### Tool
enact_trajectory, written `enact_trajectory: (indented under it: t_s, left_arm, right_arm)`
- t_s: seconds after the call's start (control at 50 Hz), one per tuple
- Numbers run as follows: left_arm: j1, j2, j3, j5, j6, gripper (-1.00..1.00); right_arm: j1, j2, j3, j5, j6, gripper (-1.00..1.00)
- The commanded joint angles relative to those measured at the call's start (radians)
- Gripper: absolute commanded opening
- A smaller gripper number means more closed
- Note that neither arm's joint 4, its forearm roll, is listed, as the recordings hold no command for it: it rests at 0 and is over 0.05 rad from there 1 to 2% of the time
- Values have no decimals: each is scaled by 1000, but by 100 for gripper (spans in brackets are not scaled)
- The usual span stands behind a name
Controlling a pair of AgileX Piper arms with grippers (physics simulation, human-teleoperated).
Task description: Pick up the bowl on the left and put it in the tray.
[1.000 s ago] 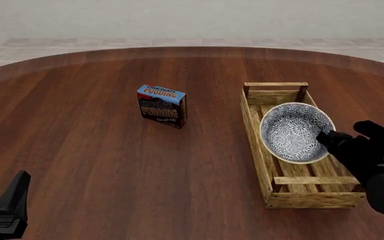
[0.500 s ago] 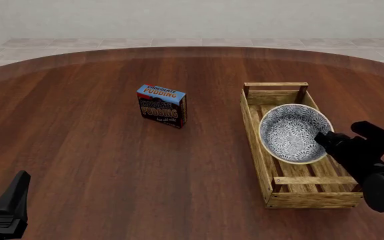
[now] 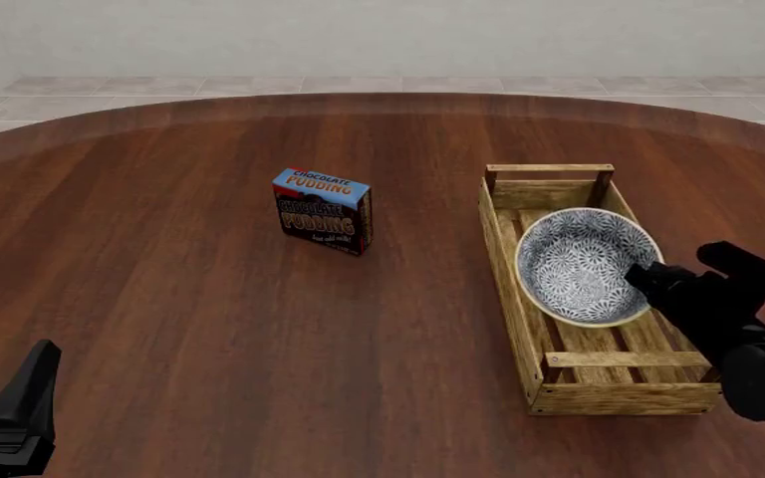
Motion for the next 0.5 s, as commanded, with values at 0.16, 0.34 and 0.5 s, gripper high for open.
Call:
enact_trajectory:
  t_s: [0.16, 0.34, 0.5]
  left_arm:
    - [0, 0, 0, 0, 0, 100]
    - [0, 0, 0, 0, 0, 100]
    - [0, 0, 0, 0, 0, 100]
  right_arm:
    - [-5, 7, -7, -7, 5, -100]
    - [-7, 8, -4, -12, 5, -100]
    - [-4, 13, -4, -16, 0, -100]
